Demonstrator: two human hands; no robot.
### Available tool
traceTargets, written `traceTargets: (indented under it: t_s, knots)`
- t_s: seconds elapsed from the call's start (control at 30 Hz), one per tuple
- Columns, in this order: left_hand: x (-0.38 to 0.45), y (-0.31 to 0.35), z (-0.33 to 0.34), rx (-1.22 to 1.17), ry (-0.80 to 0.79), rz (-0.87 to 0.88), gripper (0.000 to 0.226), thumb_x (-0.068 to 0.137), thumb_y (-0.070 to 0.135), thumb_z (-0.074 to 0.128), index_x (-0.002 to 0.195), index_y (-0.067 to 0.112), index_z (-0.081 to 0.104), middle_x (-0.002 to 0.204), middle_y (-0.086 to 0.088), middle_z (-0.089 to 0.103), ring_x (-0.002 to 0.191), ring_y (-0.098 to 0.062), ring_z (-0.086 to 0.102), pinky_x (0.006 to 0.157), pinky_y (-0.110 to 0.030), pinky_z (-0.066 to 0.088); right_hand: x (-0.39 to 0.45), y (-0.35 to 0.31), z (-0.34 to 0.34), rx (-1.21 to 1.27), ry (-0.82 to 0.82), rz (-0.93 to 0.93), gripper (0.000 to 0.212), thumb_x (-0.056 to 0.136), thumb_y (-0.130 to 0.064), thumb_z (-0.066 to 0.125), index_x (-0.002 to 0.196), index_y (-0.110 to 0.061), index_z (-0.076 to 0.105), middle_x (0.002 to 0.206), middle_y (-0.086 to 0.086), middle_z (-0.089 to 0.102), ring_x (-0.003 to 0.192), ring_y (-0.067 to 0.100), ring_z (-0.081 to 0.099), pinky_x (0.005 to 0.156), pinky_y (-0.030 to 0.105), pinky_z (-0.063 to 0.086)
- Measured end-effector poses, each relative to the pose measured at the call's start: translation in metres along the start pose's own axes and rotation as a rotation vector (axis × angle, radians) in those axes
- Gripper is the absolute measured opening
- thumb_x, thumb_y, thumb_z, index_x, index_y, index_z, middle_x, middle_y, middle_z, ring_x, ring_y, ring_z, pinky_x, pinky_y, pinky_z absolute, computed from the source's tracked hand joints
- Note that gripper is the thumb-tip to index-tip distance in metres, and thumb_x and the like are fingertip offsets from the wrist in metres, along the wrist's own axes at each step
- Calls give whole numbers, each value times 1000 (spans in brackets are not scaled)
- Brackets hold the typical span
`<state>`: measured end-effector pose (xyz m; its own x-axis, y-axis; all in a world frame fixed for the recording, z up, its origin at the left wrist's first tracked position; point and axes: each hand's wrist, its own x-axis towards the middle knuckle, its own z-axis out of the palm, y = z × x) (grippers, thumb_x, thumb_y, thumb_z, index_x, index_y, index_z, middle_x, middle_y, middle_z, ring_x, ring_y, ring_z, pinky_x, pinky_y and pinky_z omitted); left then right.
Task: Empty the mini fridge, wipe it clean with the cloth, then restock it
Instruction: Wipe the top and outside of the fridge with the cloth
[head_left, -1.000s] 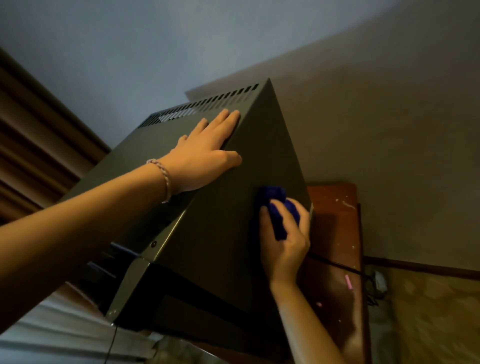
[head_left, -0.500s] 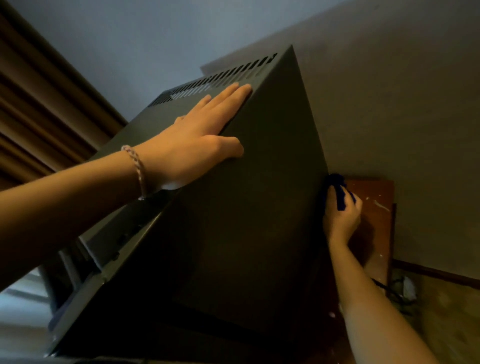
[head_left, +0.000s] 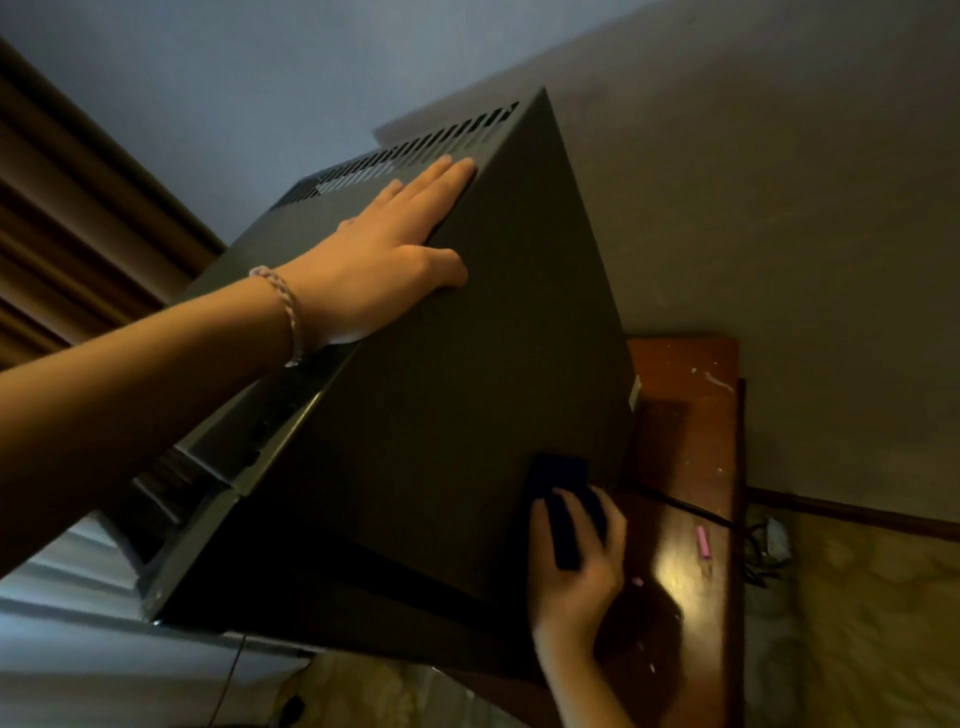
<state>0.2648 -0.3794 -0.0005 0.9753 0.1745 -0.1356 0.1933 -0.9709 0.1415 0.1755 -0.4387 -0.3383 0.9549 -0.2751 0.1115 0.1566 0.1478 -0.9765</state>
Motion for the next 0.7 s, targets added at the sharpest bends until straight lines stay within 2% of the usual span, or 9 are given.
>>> traceTargets:
  t_s: [0.1,0.17,0.23,0.3,0.4,0.47,0.53,0.6,0.7]
  knots:
    - [-1,-2,0,-1,-3,12,89,78,48,49,156,45,6,164,22,-2,152,-10,-3,123,-53,4,-28,-28,-4,-6,-47,-144,21,91,-45,68,105,-30,73,125,6,58,113,31,61,88,44,56]
    - [-1,-4,0,-9,-7,17,86,83,46,52,156,44,6,164,22,-2,152,-10,-3,123,-53,4,-34,-37,-3,-11,-65,-191,21,92,-45,66,107,-32,72,125,9,57,113,32,60,83,47,57]
    - [-1,-4,0,-11,-7,18,89,78,47,50,155,45,6,164,22,-1,152,-8,-2,124,-52,4,-32,-38,-2,-11,-72,-207,21,92,-45,66,108,-31,71,125,9,57,114,33,60,82,48,57]
    - [-2,-4,1,-19,-9,22,90,75,47,48,155,45,7,164,23,-1,152,-7,-2,124,-49,5,-22,-34,0,19,-62,-225,23,94,-46,64,106,-29,72,126,8,56,114,31,60,87,44,56]
    - [-2,-5,1,-31,-8,23,91,75,46,48,156,44,7,164,23,-1,152,-6,-3,125,-47,4,15,-25,8,8,-17,-212,24,94,-42,64,111,-27,69,125,5,56,111,23,60,98,25,48]
    - [-1,-6,1,-38,-9,25,90,76,46,48,155,45,7,163,24,-1,151,-5,-3,125,-47,5,52,-19,18,34,-4,-110,26,91,-41,64,111,-25,68,124,8,58,111,17,59,98,19,45]
    - [0,-7,1,-44,-5,28,89,76,46,49,155,47,7,163,26,0,151,-4,-2,124,-48,5,96,-8,28,38,-4,-41,36,90,-49,61,111,-22,71,124,11,59,111,13,56,97,13,41]
    - [0,-7,1,-47,-7,19,88,76,46,49,154,49,7,162,28,1,151,-3,-2,124,-49,6,138,5,36,-4,8,-26,49,90,-54,59,112,-13,74,124,13,60,111,18,59,96,13,39]
    - [1,-6,1,-77,-2,22,89,76,43,50,154,49,9,162,28,2,150,0,1,125,-43,7,186,31,45,-30,2,19,54,89,-53,57,114,-8,73,124,16,61,111,23,60,95,15,38]
